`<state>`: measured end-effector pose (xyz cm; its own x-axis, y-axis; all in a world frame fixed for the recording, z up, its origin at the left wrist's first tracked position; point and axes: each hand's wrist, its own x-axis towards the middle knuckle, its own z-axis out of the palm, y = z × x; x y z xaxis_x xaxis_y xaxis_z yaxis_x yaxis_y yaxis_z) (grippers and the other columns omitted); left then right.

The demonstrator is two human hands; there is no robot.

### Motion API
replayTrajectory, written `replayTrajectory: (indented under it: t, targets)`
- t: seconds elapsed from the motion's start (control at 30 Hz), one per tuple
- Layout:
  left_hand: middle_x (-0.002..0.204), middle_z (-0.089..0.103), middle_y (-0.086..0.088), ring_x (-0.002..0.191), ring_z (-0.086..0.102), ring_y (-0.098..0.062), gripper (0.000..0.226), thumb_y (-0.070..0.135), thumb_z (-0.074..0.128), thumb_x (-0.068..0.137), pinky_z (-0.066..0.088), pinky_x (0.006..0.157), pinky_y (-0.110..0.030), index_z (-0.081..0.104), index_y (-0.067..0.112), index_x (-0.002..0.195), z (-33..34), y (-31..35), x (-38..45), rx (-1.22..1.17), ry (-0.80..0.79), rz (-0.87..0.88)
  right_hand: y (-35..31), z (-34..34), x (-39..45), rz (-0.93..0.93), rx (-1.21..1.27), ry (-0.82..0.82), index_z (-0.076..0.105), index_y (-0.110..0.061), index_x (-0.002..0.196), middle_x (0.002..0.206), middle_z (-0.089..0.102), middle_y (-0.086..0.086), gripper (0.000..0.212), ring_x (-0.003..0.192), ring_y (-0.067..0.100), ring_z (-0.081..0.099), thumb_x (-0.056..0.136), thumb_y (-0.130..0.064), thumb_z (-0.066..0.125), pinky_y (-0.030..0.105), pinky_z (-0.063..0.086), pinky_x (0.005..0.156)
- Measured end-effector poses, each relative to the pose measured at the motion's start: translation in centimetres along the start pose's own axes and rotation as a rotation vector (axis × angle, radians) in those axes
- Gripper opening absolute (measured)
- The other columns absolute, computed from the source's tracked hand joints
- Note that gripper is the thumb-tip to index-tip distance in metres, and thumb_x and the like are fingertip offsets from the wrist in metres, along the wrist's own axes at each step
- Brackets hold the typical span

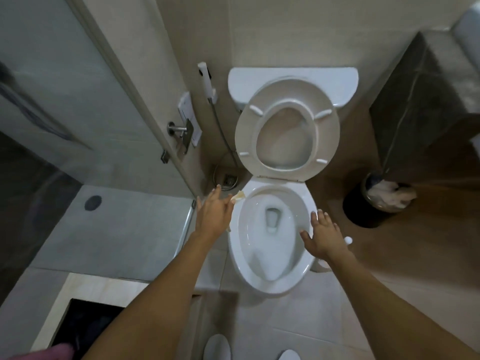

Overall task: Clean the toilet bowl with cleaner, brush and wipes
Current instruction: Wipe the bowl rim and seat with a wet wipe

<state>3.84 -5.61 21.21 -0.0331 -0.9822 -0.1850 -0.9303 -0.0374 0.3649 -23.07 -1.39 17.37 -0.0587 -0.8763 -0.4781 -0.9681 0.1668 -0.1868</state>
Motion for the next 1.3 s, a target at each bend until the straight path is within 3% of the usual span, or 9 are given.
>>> replayTrajectory:
  t: [0.43, 0.7, 0.83, 0.97, 1.3]
  targets:
    - [0.156, 0.023, -0.009, 0.144, 0.019, -0.022, 0.041, 0.031, 0.03, 0.103, 0.006, 0.115, -0.055, 0.052, 0.019, 0.136, -6.9, 3.3, 3.3, 0.194, -0.08, 0.0, -2.1, -11.5, 2.1, -0.026, 0.01, 0.084, 0.005, -0.009, 0.153, 0.161, 0.003, 0.009, 0.07, 0.148, 0.024, 0.001, 0.1, -0.045, 0.032, 0.042, 0.009, 0.118]
    - [0.154, 0.027, -0.01, 0.142, 0.023, -0.022, 0.039, 0.028, 0.032, 0.103, 0.009, 0.115, -0.053, 0.053, 0.018, 0.134, -12.9, 6.6, 14.3, 0.152, 0.074, 0.188, -4.0, -21.3, 9.6, -0.039, 0.04, 0.282, 0.007, -0.006, 0.152, 0.16, 0.007, 0.013, 0.067, 0.148, 0.026, 0.004, 0.101, -0.041, 0.031, 0.044, 0.013, 0.118]
    - [0.144, 0.044, -0.006, 0.135, 0.035, -0.021, 0.04, 0.028, 0.027, 0.104, 0.014, 0.114, -0.051, 0.051, 0.015, 0.133, -14.7, 8.5, 20.0, 0.166, 0.136, 0.272, -5.2, -25.2, 13.8, -0.019, 0.016, 0.314, 0.0, -0.012, 0.154, 0.161, -0.002, 0.01, 0.066, 0.148, 0.027, -0.002, 0.102, -0.044, 0.025, 0.044, 0.008, 0.118]
    - [0.13, 0.054, -0.004, 0.123, 0.047, -0.02, 0.036, 0.025, 0.028, 0.104, 0.023, 0.112, -0.048, 0.052, 0.015, 0.129, -15.9, 9.9, 25.8, 0.243, 0.201, 0.276, -6.4, -26.9, 17.3, -0.034, -0.001, 0.311, -0.003, -0.015, 0.154, 0.161, -0.006, 0.009, 0.064, 0.148, 0.026, -0.005, 0.102, -0.044, 0.022, 0.044, 0.005, 0.118]
    - [0.148, 0.038, -0.005, 0.14, 0.028, -0.019, 0.041, 0.028, 0.026, 0.105, 0.01, 0.114, -0.051, 0.042, 0.018, 0.141, -13.7, 13.5, 32.4, 0.347, 0.088, 0.442, -7.4, -26.3, 22.4, -0.08, 0.128, 0.312, 0.009, -0.02, 0.154, 0.161, 0.0, 0.002, 0.058, 0.148, 0.022, -0.004, 0.102, -0.046, 0.011, 0.044, 0.001, 0.118]
